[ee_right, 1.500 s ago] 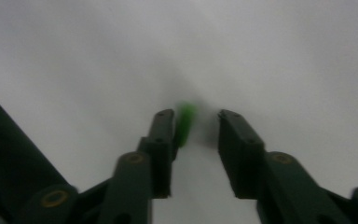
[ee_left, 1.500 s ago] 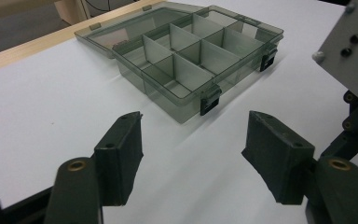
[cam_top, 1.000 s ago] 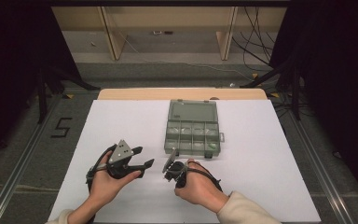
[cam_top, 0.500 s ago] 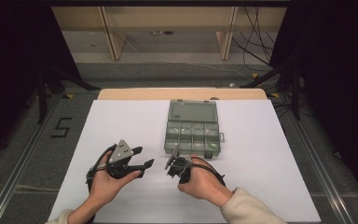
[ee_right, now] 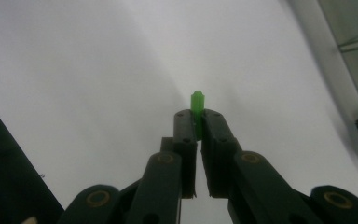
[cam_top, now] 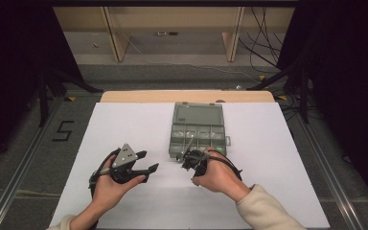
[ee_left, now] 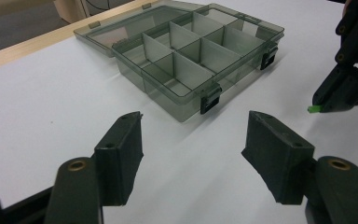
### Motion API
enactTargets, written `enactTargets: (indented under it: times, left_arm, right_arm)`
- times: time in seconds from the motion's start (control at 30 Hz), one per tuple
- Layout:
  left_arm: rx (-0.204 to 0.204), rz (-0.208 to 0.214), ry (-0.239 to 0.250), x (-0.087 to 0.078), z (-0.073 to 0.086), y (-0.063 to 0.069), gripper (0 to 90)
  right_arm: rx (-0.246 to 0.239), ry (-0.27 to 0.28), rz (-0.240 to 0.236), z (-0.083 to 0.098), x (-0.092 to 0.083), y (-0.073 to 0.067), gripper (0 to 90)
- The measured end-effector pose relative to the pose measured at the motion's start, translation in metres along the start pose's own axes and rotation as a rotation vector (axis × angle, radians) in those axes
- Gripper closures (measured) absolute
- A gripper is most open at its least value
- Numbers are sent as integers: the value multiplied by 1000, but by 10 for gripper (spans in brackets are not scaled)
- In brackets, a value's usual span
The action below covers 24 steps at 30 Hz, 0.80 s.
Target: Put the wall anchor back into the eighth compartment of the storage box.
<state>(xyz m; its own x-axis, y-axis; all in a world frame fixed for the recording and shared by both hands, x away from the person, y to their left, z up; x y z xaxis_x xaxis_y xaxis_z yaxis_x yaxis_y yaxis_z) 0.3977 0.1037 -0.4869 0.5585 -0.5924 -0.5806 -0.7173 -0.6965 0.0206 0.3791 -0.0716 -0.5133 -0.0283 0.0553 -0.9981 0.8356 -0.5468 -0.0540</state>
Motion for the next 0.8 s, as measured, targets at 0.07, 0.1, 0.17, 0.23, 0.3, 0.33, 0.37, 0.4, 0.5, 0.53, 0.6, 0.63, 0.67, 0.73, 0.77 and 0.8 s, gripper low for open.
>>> enactTargets:
  times: [0.07, 0.1, 0.17, 0.23, 0.3, 0.33, 0.37, 0.4, 0.5, 0.53, 0.6, 0.63, 0.67, 0.73, 0.77, 0.8]
  left_arm:
    - [0, -1, 0, 0, 0, 0, 365]
    - [-1, 0, 0, 0, 0, 0, 365]
    - [-1, 0, 0, 1, 0, 0, 365]
    - [-1, 0, 0, 1, 0, 0, 365]
    - [-1, -1, 1, 0, 0, 0, 365]
    - [-1, -1, 1, 0, 0, 0, 364]
    - [-2, -1, 1, 0, 0, 0, 365]
    - [0, -2, 1, 0, 0, 0, 364]
    - [1, -1, 1, 0, 0, 0, 365]
    - [0, -1, 2, 0, 0, 0, 365]
    - [0, -2, 2, 0, 0, 0, 365]
    - [0, -2, 2, 0, 0, 0, 365]
    - [1, -1, 1, 0, 0, 0, 365]
    - [-1, 0, 1, 0, 0, 0, 365]
    - [-1, 0, 1, 0, 0, 0, 365]
    - [-1, 0, 1, 0, 0, 0, 365]
  right_arm:
    - [9, 6, -4, 1, -2, 3, 853]
    - [9, 0, -3, 2, -4, 6, 854]
    - [6, 5, -11, 3, -5, 9, 854]
    - [19, 5, -13, 4, -9, 13, 854]
    - [33, 10, -15, 4, -11, 17, 854]
    - [47, 7, -12, 5, -13, 19, 854]
    - [49, 18, -12, 5, -13, 21, 854]
    - [52, 16, -16, 5, -15, 23, 854]
    - [80, 29, -17, 5, -18, 27, 854]
    - [76, 40, -18, 5, -19, 28, 854]
    - [89, 59, -18, 4, -20, 31, 854]
    - [94, 67, -21, 4, -21, 33, 853]
    - [102, 62, -25, 4, -22, 33, 853]
    - [92, 68, -22, 5, -23, 35, 853]
    - [79, 73, -16, 5, -23, 37, 853]
    - [85, 76, -12, 5, -24, 37, 853]
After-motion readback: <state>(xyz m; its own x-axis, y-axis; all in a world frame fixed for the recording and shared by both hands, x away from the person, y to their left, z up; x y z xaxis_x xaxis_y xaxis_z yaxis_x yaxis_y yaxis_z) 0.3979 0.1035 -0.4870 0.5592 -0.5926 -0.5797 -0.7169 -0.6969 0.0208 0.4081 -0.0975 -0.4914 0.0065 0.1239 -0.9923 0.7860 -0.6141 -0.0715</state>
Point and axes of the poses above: each handheld gripper's, and its own axes: x roughly forward along the jaws, z roughly out of its underside, y roughly to its right, the point moved 9 cm from there along x, roughly forward along the jaws, and after that the axes turned 6 degrees about -y, right-handed, at the moved point
